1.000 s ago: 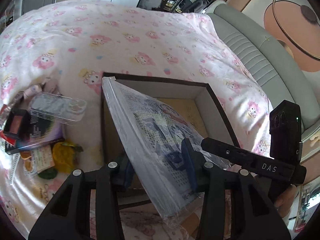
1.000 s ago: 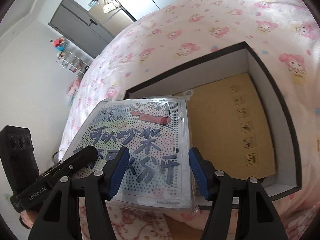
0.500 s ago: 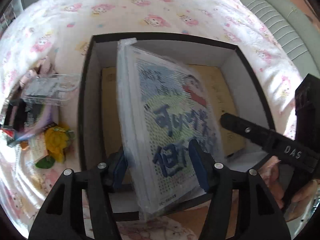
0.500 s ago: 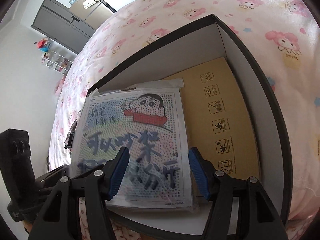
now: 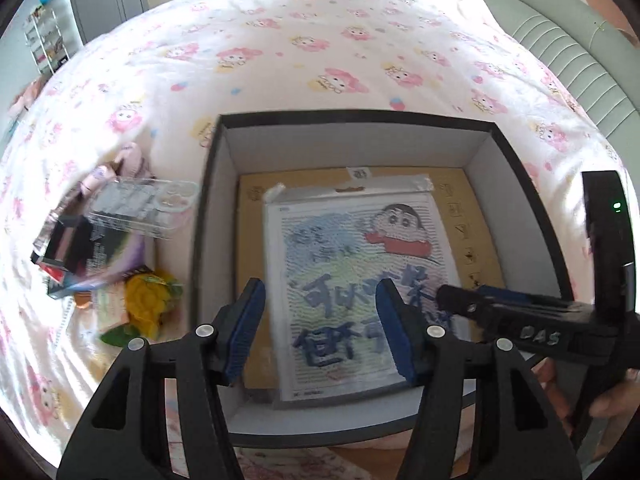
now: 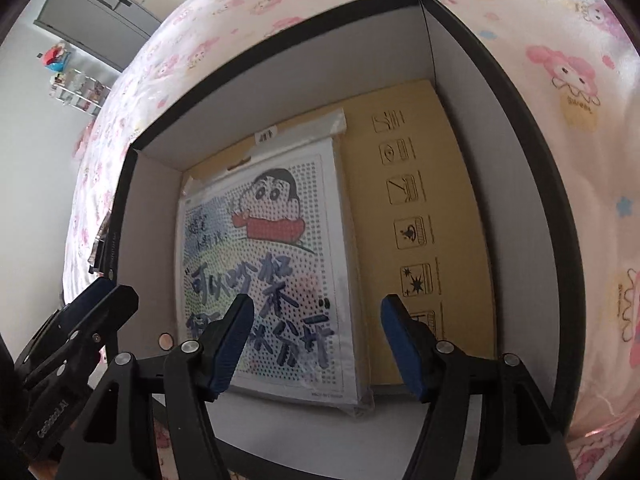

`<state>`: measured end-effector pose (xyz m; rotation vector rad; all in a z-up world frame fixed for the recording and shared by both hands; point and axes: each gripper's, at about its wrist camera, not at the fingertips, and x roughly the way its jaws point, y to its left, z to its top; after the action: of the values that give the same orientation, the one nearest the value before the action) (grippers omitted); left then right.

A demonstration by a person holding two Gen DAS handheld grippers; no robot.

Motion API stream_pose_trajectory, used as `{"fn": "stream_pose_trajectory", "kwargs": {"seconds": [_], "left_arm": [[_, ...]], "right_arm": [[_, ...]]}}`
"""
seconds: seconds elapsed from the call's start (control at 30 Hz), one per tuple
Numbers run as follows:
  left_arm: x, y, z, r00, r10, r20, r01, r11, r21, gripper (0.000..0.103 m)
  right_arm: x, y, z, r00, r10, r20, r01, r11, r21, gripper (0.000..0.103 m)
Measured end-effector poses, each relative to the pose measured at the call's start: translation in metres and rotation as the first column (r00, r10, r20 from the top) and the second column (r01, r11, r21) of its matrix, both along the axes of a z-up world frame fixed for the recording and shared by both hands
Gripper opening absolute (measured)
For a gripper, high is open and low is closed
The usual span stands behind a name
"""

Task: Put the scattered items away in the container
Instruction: 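Carry the bead-art kit bag over the open black box, then lower the bag flat into the box and open the left gripper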

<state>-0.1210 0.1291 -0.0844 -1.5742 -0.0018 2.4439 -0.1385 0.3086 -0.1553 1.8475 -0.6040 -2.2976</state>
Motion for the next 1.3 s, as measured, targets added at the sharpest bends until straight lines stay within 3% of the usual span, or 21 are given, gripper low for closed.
{"fn": "stream_pose_trajectory", "kwargs": {"seconds": [0.17,0.3,0.43,0.47,0.5,0.67,0.83,0.97,1.07,1.17,1.3], "left_arm": [[-0.006,0.012,-0.007,1.0,-0.009,0.009,0.009,0.999,-0.037,0.053],[-0.003,-0.001,-0.003,1.0,0.016,0.013,-0.016,1.0,0.006,0.053],[-0.001,-0.012,-0.003,0.999,0.031,0.017,-0.031,0.999,0.034,0.053],[-0.002,-0.014,-0.004,0.999,0.03,0.022,-0.031,0.999,0.045,0.051],[-0.004,-0.014,-0.005,0.999,0.027,0.032,-0.028,0.998,0.053,0.045],[-0.02,-0.003,-0.017,0.998,-0.008,0.055,0.004,0.997,0.071,0.039],[-0.036,0.009,-0.041,0.988,-0.014,0.156,-0.007,0.991,0.137,0.038],[-0.037,0.011,-0.05,0.981,-0.029,0.191,0.006,0.993,0.12,0.037],[-0.035,0.004,-0.045,0.984,-0.021,0.176,-0.003,0.991,0.135,0.037],[-0.036,-0.002,-0.041,0.986,-0.017,0.167,-0.01,0.987,0.162,0.037],[-0.038,-0.01,-0.041,0.984,-0.009,0.176,-0.024,0.982,0.187,0.037]], "right_arm": [[0.001,-0.005,-0.009,1.0,0.009,0.03,-0.008,1.0,-0.016,0.063],[0.005,-0.018,-0.014,0.997,0.069,0.035,-0.069,0.998,-0.009,0.064],[0.008,-0.029,-0.016,0.992,0.124,0.032,-0.119,0.983,-0.137,0.067],[0.008,-0.027,-0.014,0.992,0.126,0.023,-0.122,0.984,-0.133,0.067],[0.008,-0.024,-0.009,0.992,0.127,0.014,-0.125,0.986,-0.114,0.067],[0.004,0.012,0.035,0.995,0.024,-0.094,-0.018,0.997,0.073,0.064],[-0.014,0.001,0.026,0.998,0.047,-0.041,-0.04,0.987,0.155,0.064],[-0.023,0.001,0.002,0.996,0.07,0.055,-0.074,0.995,0.072,0.064],[-0.027,-0.002,-0.009,0.992,0.081,0.095,-0.085,0.995,0.045,0.064],[-0.036,-0.004,-0.016,0.988,0.092,0.122,-0.087,0.995,-0.048,0.066],[-0.04,-0.01,-0.011,0.987,0.124,0.101,-0.123,0.992,-0.023,0.066]]}}
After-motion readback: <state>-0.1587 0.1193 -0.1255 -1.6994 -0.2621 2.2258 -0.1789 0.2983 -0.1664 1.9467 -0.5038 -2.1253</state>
